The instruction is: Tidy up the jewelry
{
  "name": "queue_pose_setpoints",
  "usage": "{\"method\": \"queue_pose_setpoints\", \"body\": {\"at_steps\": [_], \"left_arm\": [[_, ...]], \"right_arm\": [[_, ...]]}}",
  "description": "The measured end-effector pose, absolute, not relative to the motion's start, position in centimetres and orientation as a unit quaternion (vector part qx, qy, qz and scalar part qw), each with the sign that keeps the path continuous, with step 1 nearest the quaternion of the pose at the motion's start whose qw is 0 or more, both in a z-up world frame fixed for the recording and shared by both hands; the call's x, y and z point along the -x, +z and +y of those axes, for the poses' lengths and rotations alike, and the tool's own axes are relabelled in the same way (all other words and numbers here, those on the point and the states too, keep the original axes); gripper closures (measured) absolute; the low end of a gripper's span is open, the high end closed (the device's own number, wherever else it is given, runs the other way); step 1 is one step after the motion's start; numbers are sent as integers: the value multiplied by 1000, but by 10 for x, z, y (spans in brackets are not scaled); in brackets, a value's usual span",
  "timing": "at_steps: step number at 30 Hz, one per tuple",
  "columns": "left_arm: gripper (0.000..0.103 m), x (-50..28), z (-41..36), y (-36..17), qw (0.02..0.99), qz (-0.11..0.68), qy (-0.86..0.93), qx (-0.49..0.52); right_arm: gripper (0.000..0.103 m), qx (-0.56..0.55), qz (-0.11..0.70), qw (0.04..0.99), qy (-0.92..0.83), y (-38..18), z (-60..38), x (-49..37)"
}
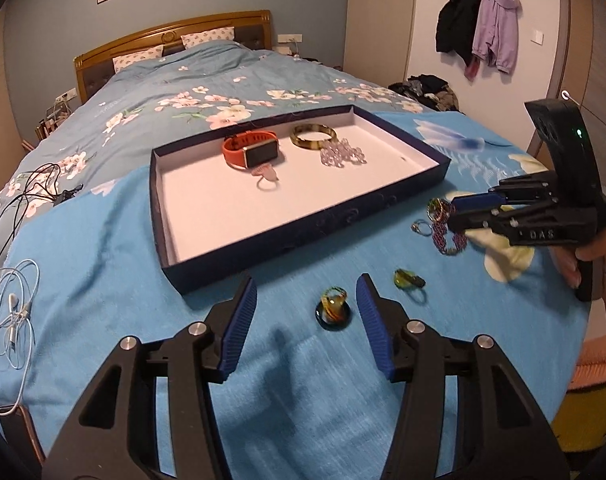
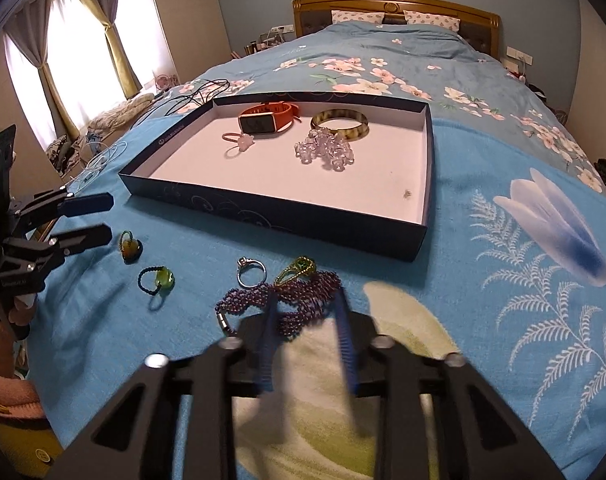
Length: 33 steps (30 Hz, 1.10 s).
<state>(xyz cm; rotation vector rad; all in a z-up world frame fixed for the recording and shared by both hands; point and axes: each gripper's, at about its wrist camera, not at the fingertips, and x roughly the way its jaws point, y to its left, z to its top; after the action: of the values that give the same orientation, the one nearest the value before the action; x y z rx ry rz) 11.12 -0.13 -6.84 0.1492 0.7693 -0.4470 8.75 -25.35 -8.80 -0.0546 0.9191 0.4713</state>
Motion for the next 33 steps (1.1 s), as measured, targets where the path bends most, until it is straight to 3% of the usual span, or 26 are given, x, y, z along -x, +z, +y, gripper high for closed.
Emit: {"method": "queue_pose_setpoints", "body": {"at_steps": [20,30,33], "left_arm": [[54,-107,-16,-76,886,386,-240,-87],[65,-118,-21,-82,879,400,-241,-91],[79,-120,-22,-83,878,404,-241,-87]], "right_arm": [[96,-15,395,876,277,-52,-263,-50],[96,-24,400,871,283,-56,-262,-50],[96,-26,400,871,284,-58,-261,-51]]}}
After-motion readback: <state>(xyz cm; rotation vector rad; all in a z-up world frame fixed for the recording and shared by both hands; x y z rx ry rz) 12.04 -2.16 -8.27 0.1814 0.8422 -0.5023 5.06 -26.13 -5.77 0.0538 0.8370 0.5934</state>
